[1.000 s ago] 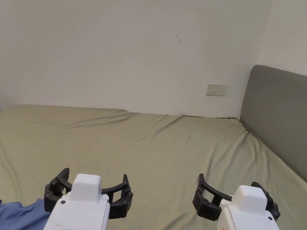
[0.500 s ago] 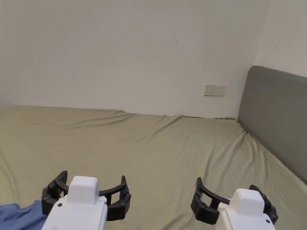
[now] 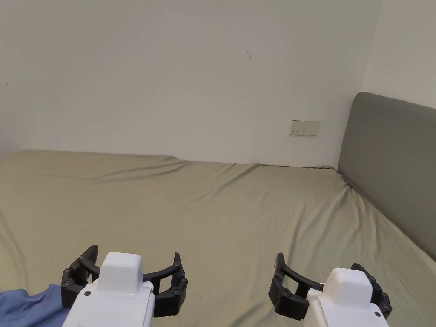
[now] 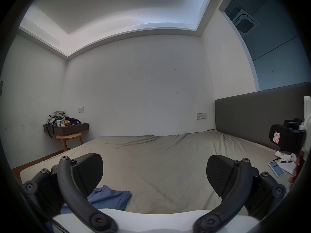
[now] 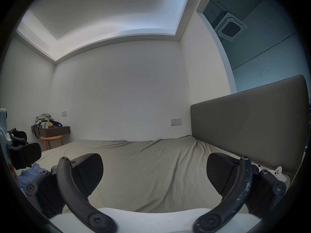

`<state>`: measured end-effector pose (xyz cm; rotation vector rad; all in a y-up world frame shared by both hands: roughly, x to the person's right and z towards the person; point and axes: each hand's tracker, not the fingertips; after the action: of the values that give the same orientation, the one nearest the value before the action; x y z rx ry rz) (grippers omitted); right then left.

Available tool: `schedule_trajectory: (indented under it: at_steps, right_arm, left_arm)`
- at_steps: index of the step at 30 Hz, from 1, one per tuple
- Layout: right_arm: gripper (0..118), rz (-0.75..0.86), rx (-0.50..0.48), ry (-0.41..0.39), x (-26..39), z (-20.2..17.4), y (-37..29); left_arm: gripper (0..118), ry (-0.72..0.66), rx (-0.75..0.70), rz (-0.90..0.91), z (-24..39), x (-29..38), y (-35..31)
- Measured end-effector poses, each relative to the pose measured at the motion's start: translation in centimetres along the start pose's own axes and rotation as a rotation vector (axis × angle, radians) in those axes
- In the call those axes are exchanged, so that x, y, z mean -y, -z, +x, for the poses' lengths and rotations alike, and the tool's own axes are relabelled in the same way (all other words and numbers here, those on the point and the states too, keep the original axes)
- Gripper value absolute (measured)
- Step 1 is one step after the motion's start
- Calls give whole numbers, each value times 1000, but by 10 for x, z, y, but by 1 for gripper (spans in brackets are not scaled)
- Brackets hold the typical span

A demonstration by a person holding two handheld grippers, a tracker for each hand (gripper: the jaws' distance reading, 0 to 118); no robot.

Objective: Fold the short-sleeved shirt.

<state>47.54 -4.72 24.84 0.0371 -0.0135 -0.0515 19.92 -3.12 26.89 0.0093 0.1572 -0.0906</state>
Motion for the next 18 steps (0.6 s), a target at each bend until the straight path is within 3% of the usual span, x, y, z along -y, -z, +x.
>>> schedule_trajectory:
  at_steps: [18]
  right_arm:
    - [118,24,27,-40,-2,-4,-3]
  left_arm:
    - [118,-42,9,10,2,-1,-1]
